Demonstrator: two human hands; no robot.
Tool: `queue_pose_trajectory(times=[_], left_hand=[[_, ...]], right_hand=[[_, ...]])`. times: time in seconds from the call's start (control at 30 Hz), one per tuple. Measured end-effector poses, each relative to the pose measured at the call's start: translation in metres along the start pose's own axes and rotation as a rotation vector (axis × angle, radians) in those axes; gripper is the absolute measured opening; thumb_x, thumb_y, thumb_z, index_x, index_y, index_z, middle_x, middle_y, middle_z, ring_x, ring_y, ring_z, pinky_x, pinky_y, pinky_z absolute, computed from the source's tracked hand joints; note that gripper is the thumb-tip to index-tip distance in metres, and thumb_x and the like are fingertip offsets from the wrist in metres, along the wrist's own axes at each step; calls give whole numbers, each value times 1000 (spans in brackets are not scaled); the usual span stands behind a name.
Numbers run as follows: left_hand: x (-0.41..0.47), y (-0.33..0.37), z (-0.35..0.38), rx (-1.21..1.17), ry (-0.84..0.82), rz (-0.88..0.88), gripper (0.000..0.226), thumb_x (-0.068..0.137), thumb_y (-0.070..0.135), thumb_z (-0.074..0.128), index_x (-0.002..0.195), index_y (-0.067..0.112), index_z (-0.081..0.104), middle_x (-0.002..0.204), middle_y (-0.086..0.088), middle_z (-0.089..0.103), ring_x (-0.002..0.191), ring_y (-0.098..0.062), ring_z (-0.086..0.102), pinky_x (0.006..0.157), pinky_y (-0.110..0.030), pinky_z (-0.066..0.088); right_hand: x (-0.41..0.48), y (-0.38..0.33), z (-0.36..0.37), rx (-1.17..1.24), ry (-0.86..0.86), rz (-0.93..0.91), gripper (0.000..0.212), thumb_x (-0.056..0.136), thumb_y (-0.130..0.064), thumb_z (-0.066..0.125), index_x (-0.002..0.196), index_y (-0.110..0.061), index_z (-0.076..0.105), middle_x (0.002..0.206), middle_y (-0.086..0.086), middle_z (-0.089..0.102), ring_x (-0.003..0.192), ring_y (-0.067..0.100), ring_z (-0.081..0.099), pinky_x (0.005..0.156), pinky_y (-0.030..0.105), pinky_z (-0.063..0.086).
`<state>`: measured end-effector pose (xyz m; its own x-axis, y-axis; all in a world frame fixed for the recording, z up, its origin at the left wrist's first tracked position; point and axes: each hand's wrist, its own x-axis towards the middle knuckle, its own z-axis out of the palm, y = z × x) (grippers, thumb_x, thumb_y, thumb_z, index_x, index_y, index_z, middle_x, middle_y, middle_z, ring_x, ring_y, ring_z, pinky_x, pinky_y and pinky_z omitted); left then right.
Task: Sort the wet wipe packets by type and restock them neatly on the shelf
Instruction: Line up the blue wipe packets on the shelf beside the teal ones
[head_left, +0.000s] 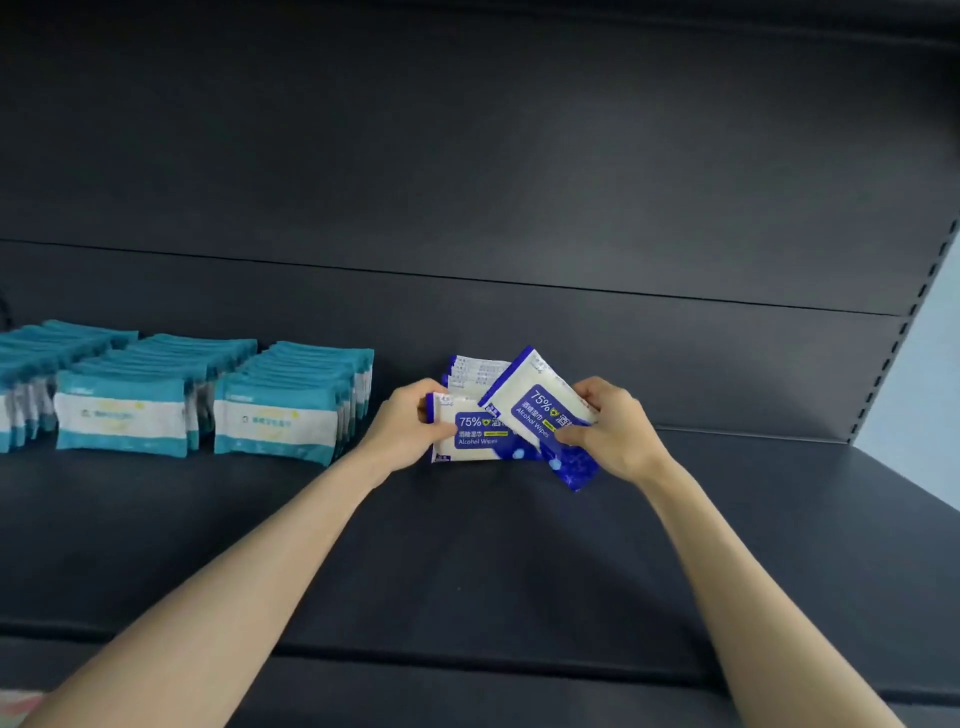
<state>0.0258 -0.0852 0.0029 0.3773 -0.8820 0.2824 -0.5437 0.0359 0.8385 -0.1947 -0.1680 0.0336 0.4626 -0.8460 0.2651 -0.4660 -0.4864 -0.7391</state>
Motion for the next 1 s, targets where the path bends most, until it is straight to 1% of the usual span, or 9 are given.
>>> queue_pose_trajectory(times=[0.1, 0.2, 0.33, 0.43, 0.53, 0.63, 0.77, 0.9, 1.0], left_hand=[[8, -2, 4, 60, 71, 61, 38, 75, 0, 75, 103, 16, 55, 88, 1, 63, 69, -6, 59, 63, -21, 50], [12, -1, 9, 132, 123, 118, 41, 74, 2, 76, 102, 16, 49, 88, 5, 57, 68, -4, 57, 61, -17, 49], [10, -4, 12, 348, 188, 187, 45, 78, 17, 76, 112, 18, 48, 105, 2, 57, 90, -13, 57, 75, -28, 49], [8, -11, 6, 351, 141, 226, 65, 73, 19, 80, 128, 21, 46, 122, 2, 51, 110, -15, 49, 88, -32, 45], [8, -17, -4, 299, 58, 228, 87, 65, 20, 86, 138, 22, 39, 134, 2, 40, 124, -16, 38, 101, -29, 35], [8, -19, -4, 273, 46, 262, 95, 66, 28, 86, 144, 22, 33, 141, 3, 36, 129, -13, 32, 104, -26, 29], [8, -20, 5, 433, 58, 329, 86, 77, 32, 77, 147, 22, 29, 147, 3, 33, 132, -18, 32, 105, -38, 35], [12, -22, 6, 499, 85, 330, 91, 78, 34, 75, 150, 23, 20, 154, 1, 25, 139, -20, 26, 108, -41, 34], [12, -20, 8, 526, 55, 349, 88, 82, 33, 72, 150, 25, 18, 156, 2, 22, 140, -20, 25, 107, -40, 34]], right_hand=[[7, 1, 3, -49, -17, -20, 29, 82, -5, 70, 104, -15, 54, 102, 0, 66, 81, 8, 60, 58, 13, 43], [11, -2, 5, -93, -39, -35, 33, 82, -8, 72, 110, -15, 55, 102, -3, 64, 88, 10, 60, 64, 17, 47], [13, -8, 7, -112, -24, -30, 34, 80, -7, 73, 104, -17, 52, 102, -4, 62, 92, 13, 61, 71, 25, 52], [13, -11, 10, -198, 17, -50, 32, 78, -6, 74, 100, -17, 54, 101, -2, 61, 96, 18, 60, 79, 34, 53], [15, -17, 18, -282, 37, -103, 27, 75, -4, 74, 98, -13, 62, 105, 0, 48, 92, 18, 54, 78, 26, 44], [18, -22, 33, -364, 34, -175, 24, 76, -4, 71, 99, -11, 65, 104, -3, 35, 98, 16, 44, 80, 20, 37], [23, -23, 47, -525, 90, -263, 45, 76, -19, 76, 118, -17, 58, 120, 1, 33, 114, 23, 33, 100, 31, 32], [24, -14, 44, -593, 8, -189, 84, 75, -31, 77, 145, -26, 30, 151, 2, 17, 135, 27, 18, 110, 39, 17], [24, -6, 45, -594, -61, -165, 86, 80, -30, 72, 149, -25, 21, 158, 0, 11, 142, 25, 9, 113, 41, 14]])
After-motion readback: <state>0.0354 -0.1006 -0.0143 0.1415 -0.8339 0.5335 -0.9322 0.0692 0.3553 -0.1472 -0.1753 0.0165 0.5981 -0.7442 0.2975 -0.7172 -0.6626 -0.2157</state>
